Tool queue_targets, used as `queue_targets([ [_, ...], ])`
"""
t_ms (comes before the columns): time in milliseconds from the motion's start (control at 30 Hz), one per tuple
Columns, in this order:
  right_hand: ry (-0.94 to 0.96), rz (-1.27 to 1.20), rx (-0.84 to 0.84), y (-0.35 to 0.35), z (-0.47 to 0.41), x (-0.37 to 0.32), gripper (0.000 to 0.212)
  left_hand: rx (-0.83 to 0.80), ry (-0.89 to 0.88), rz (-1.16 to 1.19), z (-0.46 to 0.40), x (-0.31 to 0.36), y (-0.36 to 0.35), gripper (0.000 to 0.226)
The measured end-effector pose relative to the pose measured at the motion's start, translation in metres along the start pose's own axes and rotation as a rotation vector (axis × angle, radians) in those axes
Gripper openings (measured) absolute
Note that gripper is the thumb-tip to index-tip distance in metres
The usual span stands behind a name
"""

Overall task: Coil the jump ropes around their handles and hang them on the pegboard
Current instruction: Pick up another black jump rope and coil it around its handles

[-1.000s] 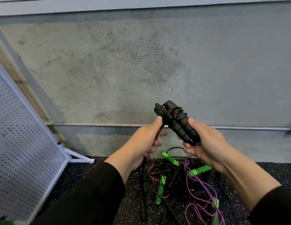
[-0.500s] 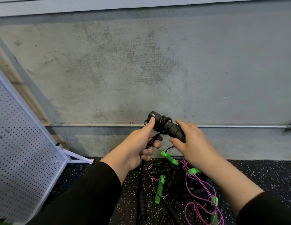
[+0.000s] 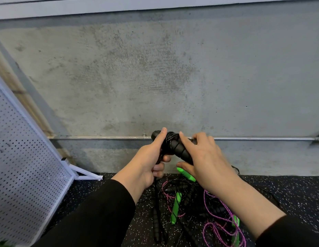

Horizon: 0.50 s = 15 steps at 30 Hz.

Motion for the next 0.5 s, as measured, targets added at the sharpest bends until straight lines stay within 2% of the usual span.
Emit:
queue_targets([
  [67,-0.002,-0.125,-0.040,-0.005,0.001,0.003,0.088,0.011,-0.038,0.013,-0.002,0.004,0.003,0.052],
  [133,-0.100,-0.476,-0.024,-0.004,0.001,0.012,0.071,-0.002,-0.086,0.014,-0.003,0.010,0.004,0.045],
  [200,-0.320,-0.895,0.001,-0.007,0.003,0.028,0.047,-0.040,-0.122,0.012,-0.003,0.014,0.001,0.043],
  [233,-0.455,-1.152,-0.052,-0.017,0.007,0.032,0.049,-0.061,-0.136,0.013,-0.003,0.016,-0.001,0.042],
  [300,-0.616,-1.615,-0.285,-0.035,0.017,0.017,0.060,-0.091,-0.169,0.009,-0.002,0.020,-0.006,0.041],
  [367,-0.604,-1.756,-0.503,-0.038,0.025,0.003,0.063,-0.091,-0.190,-0.011,-0.002,0.023,-0.008,0.040],
  [400,-0.591,-1.783,-0.542,-0.040,0.026,0.001,0.063,-0.091,-0.193,-0.025,-0.002,0.023,-0.008,0.041],
  [500,-0.589,-1.855,-0.451,-0.040,0.020,0.006,0.060,-0.116,-0.202,-0.058,-0.001,0.022,-0.011,0.048],
])
Point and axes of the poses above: each hand's wrist, its own z-axis away from the middle knuckle, its own y-axis out of the back of the hand, x = y × z, the point moved 9 cm from there along -z, towards the middle knuckle, and after that the axes turned 2 degrees about y, right-handed, at the moved point
